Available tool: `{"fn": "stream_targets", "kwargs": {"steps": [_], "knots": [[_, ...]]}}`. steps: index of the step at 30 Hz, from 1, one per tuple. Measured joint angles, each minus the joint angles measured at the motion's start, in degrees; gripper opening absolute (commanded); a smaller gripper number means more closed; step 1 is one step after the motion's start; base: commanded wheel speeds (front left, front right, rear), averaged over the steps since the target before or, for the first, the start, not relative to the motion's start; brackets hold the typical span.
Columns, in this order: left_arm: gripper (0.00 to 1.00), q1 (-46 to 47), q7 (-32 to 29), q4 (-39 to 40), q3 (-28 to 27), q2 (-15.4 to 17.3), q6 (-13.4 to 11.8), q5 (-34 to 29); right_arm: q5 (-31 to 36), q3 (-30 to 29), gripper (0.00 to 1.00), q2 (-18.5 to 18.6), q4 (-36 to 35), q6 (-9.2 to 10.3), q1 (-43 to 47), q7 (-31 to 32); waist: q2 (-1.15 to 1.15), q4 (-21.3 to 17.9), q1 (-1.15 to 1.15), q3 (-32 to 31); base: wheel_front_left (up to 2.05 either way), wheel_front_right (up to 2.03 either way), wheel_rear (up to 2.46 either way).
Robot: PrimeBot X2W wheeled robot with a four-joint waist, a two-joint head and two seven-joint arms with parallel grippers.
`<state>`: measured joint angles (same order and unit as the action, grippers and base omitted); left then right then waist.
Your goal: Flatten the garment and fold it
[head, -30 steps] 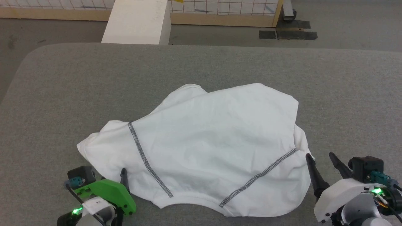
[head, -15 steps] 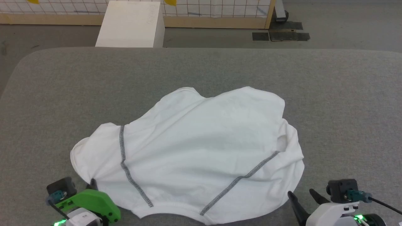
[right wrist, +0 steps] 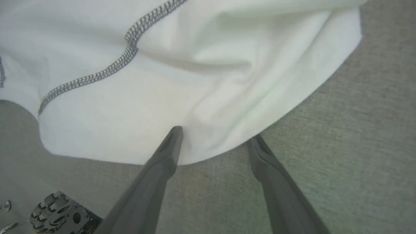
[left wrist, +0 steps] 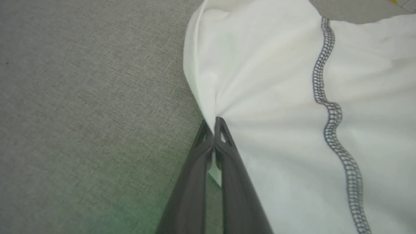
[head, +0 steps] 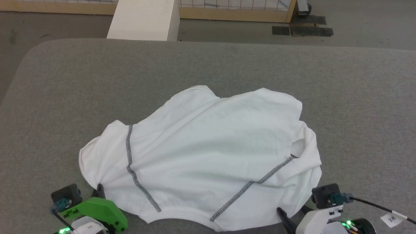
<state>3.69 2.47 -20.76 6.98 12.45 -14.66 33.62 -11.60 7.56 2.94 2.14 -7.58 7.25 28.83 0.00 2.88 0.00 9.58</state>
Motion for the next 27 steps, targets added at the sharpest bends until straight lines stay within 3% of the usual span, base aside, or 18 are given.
{"fn": "stream_targets", "kwargs": {"steps": [2,3,4,5,6,12,16,17,20,27], "knots": [[0.0,0.29,0.23,-0.12,0.22,-0.03,0.16,0.05,-0.11,0.15,1.0,0.01,0.78,0.0,-0.97,0.62,0.0,0.27,0.0,0.5,0.0,0.0,0.0],[0.0,0.54,0.35,-0.24,0.33,-0.04,0.47,0.05,-0.13,0.25,0.75,0.05,1.13,0.01,-1.48,1.42,0.0,0.43,0.0,0.76,0.0,0.0,0.0],[0.0,0.75,0.6,-0.36,0.53,-0.04,0.55,0.05,-0.29,0.32,0.38,0.12,1.3,0.01,-1.82,2.22,0.0,0.57,0.0,1.0,0.0,0.0,0.0],[0.0,0.9,0.64,-0.49,0.69,-0.04,0.66,0.05,-0.51,0.51,0.3,0.18,1.33,0.02,-2.04,2.86,0.0,0.68,0.0,1.16,0.0,0.0,0.0],[0.0,1.13,0.65,-0.66,0.82,-0.04,0.97,0.07,-0.57,0.71,0.0,0.23,1.26,0.03,-2.31,3.43,0.0,0.79,0.0,1.35,0.0,0.0,0.0],[0.0,1.37,0.65,0.04,0.81,-0.31,2.41,1.29,-1.27,-0.62,0.0,0.08,-0.68,0.02,-2.38,4.05,0.0,0.58,0.0,1.34,0.0,0.0,0.0],[0.0,1.29,-0.47,4.91,-0.48,-1.79,6.13,6.24,-0.98,-2.58,0.0,-0.11,-5.25,0.02,-2.29,4.54,0.0,-0.48,0.0,0.95,0.0,0.0,0.0],[0.0,1.41,-1.88,9.1,-1.15,-1.8,8.1,8.91,-0.24,-3.92,0.0,-0.08,-8.94,0.02,-2.73,5.24,0.0,-1.07,0.0,0.86,0.0,0.0,0.0],[0.0,2.76,-4.78,15.27,-1.47,-1.36,9.75,11.7,1.37,-4.57,0.0,0.44,-13.6,0.02,-5.46,7.12,0.0,-1.79,0.0,0.98,0.0,0.0,0.0],[0.0,17.83,-14.82,26.86,-0.99,1.23,9.9,14.89,0.32,-4.45,0.0,10.66,-17.07,0.01,-24.37,13.16,0.0,-3.03,0.0,3.84,0.0,0.0,0.0]]}}
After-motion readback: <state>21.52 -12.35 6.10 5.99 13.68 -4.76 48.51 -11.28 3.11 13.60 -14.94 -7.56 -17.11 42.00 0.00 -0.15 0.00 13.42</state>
